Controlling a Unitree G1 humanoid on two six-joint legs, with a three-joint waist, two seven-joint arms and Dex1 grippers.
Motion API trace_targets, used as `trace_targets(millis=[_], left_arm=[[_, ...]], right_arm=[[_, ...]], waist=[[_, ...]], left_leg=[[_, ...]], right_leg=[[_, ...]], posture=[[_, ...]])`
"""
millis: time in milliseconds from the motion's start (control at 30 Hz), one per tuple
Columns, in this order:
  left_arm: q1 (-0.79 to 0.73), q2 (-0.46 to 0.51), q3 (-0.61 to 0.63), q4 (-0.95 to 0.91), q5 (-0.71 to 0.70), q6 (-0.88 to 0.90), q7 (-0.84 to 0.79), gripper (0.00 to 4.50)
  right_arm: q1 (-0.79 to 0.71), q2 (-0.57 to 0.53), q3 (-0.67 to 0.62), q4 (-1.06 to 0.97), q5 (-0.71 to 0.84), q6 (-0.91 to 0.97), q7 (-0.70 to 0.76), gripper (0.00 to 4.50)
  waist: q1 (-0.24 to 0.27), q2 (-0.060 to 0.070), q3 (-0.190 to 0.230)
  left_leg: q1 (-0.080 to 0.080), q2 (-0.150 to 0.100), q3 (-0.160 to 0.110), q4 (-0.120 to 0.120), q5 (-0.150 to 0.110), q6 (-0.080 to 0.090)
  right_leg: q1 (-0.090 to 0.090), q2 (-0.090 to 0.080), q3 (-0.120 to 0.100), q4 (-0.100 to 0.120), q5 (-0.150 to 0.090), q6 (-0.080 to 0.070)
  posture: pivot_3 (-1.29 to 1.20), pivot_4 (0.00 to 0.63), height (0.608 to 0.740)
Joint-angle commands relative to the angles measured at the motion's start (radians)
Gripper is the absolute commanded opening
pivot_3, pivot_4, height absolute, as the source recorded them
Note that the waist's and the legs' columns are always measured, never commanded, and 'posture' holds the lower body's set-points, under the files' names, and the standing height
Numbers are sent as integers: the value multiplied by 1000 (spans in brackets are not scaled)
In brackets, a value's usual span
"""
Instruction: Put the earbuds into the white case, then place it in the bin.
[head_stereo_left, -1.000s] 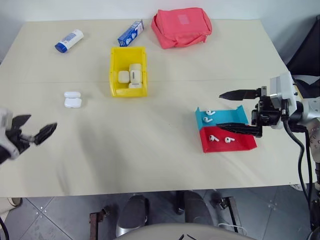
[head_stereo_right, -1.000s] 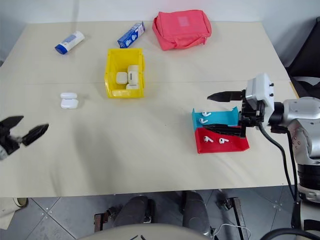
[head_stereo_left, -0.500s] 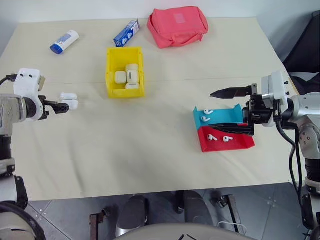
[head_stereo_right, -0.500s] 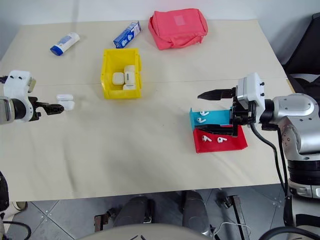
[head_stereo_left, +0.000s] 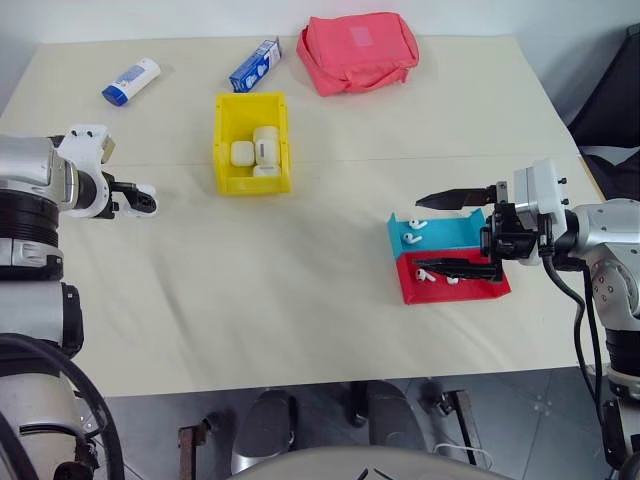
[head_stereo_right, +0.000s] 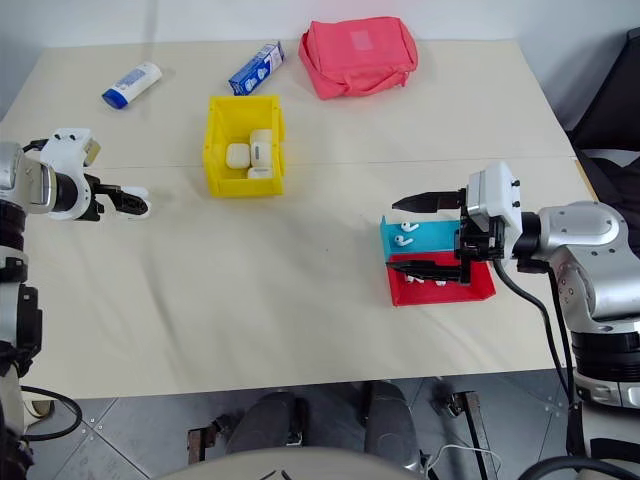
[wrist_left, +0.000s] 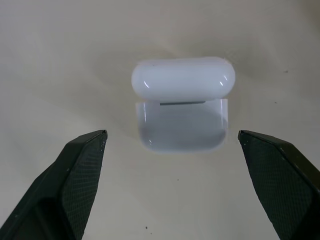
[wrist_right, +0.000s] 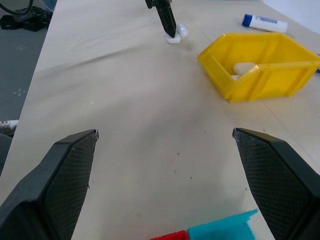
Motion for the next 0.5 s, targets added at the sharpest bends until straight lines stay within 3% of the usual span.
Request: trace_targets(millis=[33, 500], left_arm=[[-49, -11, -15, 91, 55, -54, -24, 4476], [-145, -115, 40, 351, 130, -212, -12, 4476]], right_arm=[[0, -2, -14, -28, 2, -14, -5, 4500], [34, -13, -25, -67, 12, 4, -23, 4500]], waist=[[1, 0, 0], [3, -3, 1]], left_leg=[[0, 0, 0, 0, 0, 0], [0, 0, 6, 1, 1, 1]], right_leg=[[0, 0, 0, 0, 0, 0], [1, -1, -1, 0, 1, 1]], posture=[[0, 150, 740], [0, 150, 740]])
